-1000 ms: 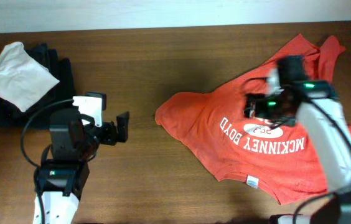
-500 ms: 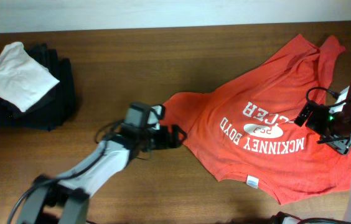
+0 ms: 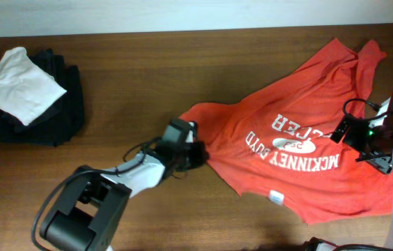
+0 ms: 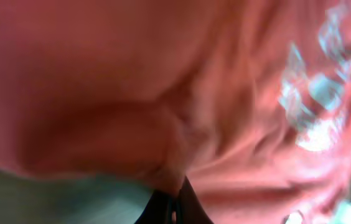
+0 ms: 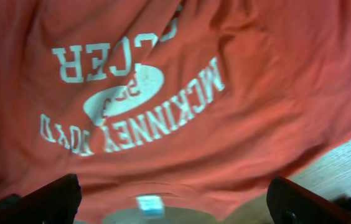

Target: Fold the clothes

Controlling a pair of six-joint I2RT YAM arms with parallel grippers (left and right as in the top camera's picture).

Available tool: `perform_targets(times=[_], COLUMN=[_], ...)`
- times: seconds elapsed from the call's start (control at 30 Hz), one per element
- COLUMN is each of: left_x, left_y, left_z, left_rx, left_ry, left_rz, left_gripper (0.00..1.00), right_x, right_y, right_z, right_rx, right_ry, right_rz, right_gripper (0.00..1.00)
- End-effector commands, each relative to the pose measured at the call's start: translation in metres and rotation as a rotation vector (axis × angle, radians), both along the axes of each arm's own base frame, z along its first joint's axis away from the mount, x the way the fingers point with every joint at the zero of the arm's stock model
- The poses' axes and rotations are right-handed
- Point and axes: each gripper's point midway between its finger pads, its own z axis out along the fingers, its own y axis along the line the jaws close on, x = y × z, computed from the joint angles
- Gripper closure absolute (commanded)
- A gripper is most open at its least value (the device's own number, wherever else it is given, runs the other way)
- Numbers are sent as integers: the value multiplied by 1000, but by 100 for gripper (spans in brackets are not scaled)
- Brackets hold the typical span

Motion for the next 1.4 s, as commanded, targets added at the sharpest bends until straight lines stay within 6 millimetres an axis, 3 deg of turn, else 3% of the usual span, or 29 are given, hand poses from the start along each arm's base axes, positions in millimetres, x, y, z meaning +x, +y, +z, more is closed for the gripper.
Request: perform_targets(times=[0.0,0.13,0.17,0.2,0.23,0.27,0.33,0.47,0.6,0.77,1.03,1.07,1.1,1.13,1.17,1.2,1.27,1.37], left_x=[65,144,159,168,174,174,162,90,24,-4,-41,-42,-41,-37,-29,-23,-11,13], left_y=[81,168,186,198,207,211,205,179,151,109,90,89,90,90,92,95,104,141], left_z=[29,102,122,134,143,144,134,89,68,43,-5,-8,-10,-11,-11,-11,-10,-8], left_rx=[170,237,236,235,236,236,216,201,248,296,329,332,335,338,349,356,372,436], left_ry=[-131,-318,-359,-387,-405,-403,-338,12,255,281,350,343,333,314,280,257,221,176], left_rz=[108,234,280,310,332,340,312,204,88,22,80,76,77,83,97,110,148,245], left_gripper=[99,99,89,57,13,1,1,1,1,1,6,10,25,41,69,84,98,99], right_x=[-4,-4,-4,-5,-5,-5,-6,-5,-5,-7,-9,-9,-9,-9,-9,-9,-9,-9], right_y=[-13,-12,-12,-12,-12,-12,-12,-12,-12,-11,-10,-10,-10,-10,-10,-10,-10,-10], right_z=[6,6,6,6,6,6,6,6,6,6,5,5,5,5,5,5,5,5], right_rx=[-47,-41,-40,-39,-39,-38,-38,-38,-38,-36,-32,-32,-32,-32,-32,-32,-32,-32], right_ry=[1,-3,-1,1,2,3,4,4,4,9,18,18,18,18,18,18,18,18], right_rz=[-25,-25,-25,-25,-25,-25,-25,-25,-24,-24,-24,-25,-24,-25,-24,-24,-24,-24], right_gripper=[1,1,1,1,1,1,1,1,1,1,1,1,1,1,1,1,1,1])
